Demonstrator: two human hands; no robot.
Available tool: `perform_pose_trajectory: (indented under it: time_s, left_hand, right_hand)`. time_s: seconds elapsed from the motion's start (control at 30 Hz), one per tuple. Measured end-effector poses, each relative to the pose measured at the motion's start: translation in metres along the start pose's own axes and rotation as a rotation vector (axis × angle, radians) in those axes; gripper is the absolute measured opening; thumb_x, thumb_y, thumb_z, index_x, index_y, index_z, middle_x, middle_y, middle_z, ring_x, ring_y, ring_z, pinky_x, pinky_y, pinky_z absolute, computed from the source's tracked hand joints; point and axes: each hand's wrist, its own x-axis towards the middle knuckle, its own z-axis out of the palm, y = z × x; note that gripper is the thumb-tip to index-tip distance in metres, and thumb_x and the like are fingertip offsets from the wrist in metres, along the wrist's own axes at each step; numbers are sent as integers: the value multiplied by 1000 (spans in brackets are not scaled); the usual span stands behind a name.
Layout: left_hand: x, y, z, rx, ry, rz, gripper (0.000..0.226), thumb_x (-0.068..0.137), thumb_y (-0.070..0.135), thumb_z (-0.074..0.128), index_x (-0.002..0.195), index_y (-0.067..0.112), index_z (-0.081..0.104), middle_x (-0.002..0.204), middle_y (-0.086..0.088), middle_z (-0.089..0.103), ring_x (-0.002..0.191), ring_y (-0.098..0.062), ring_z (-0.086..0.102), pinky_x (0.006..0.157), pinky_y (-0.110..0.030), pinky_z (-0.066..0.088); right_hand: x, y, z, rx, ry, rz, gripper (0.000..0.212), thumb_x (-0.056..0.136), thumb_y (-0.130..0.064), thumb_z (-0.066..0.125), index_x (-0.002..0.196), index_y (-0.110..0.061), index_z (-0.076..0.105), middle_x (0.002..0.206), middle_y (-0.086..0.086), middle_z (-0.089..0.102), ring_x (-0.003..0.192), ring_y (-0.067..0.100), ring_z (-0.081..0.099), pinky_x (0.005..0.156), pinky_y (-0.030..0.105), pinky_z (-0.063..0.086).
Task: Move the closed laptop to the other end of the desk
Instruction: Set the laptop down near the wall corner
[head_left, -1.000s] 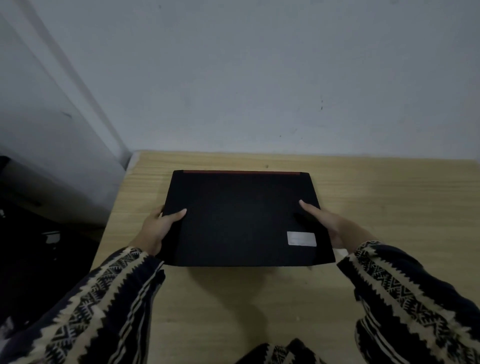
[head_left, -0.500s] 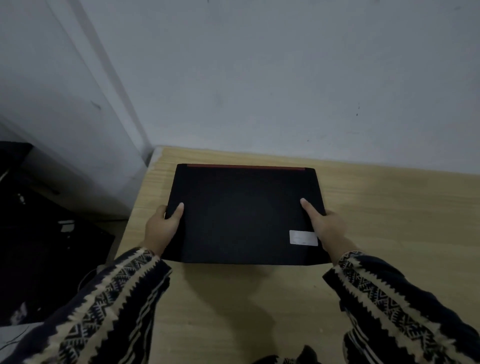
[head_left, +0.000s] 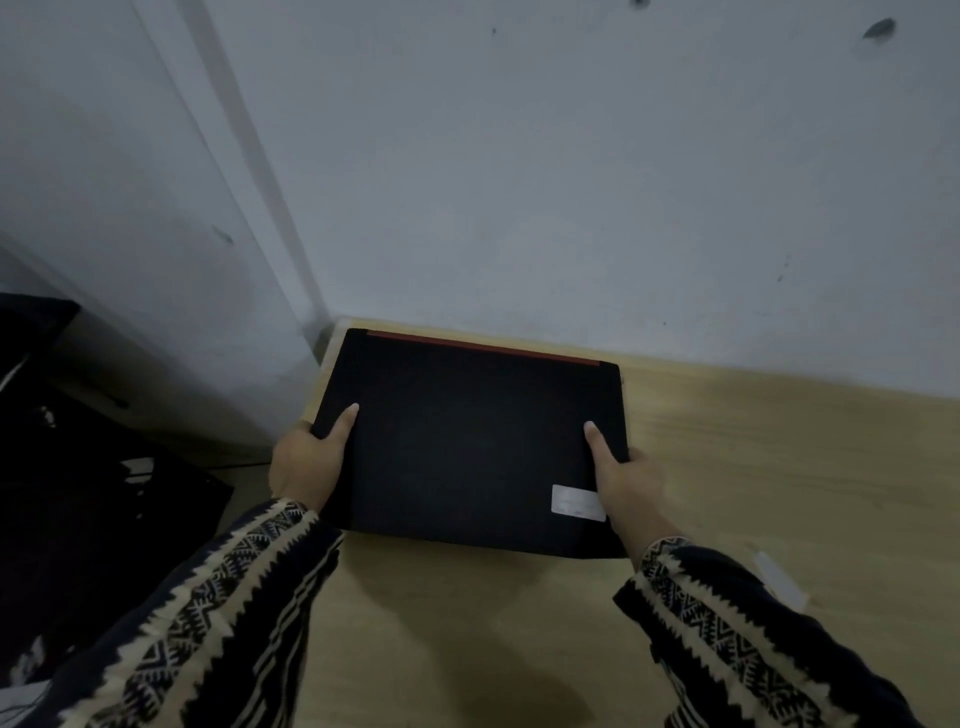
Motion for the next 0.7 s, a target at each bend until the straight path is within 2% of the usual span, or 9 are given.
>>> perform_pose_trajectory:
  time_s: [0.17, 0.27, 0.47, 0.57, 0.63, 0.7]
  left_hand:
    - [19, -2, 2, 36, 1, -27, 67, 87, 72, 51, 90, 6, 62, 87, -12, 66, 79, -31, 63, 67, -37, 50]
    - [27, 6, -2, 73, 21, -22, 71, 88, 69, 52, 94, 0, 65, 90, -17, 67, 84, -37, 66, 74, -43, 56]
    - [30, 17, -4, 143, 88, -69, 75, 86, 71, 54, 86, -3, 69, 84, -20, 71, 79, -37, 68, 75, -47, 59]
    - [31, 24, -3, 107, 118, -117, 73, 85, 69, 57, 87, -3, 69, 86, -20, 71, 81, -38, 68, 76, -46, 59]
    - [31, 28, -1, 89, 127, -140, 72, 85, 68, 59, 90, -3, 70, 90, -21, 72, 84, -38, 69, 77, -46, 59]
    - [31, 32, 1, 74, 146, -169, 72, 84, 68, 59, 92, -3, 70, 93, -21, 72, 83, -36, 67, 71, -41, 55]
  right_hand:
    - [13, -15, 16, -88, -26, 23, 65, 62, -93, 53, 74, -29, 62, 78, -5, 68, 72, 17, 65, 70, 36, 56]
    - [17, -19, 25, -123, -28, 26, 69, 60, -95, 49, 73, -28, 60, 79, -5, 67, 71, 16, 63, 71, 36, 54]
    - [22, -23, 29, -158, -20, 63, 75, 64, -92, 52, 86, -21, 64, 84, -2, 66, 76, 20, 63, 80, 41, 57]
    - [24, -28, 29, -198, -4, 119, 81, 65, -91, 55, 73, -11, 64, 73, 4, 64, 69, 24, 64, 64, 37, 55]
    - [24, -31, 31, -224, 20, 141, 82, 67, -90, 56, 66, -9, 62, 65, 5, 61, 60, 22, 60, 52, 32, 47]
    - [24, -33, 34, -241, 50, 138, 80, 70, -88, 56, 63, -8, 60, 61, 4, 58, 54, 20, 56, 48, 30, 42]
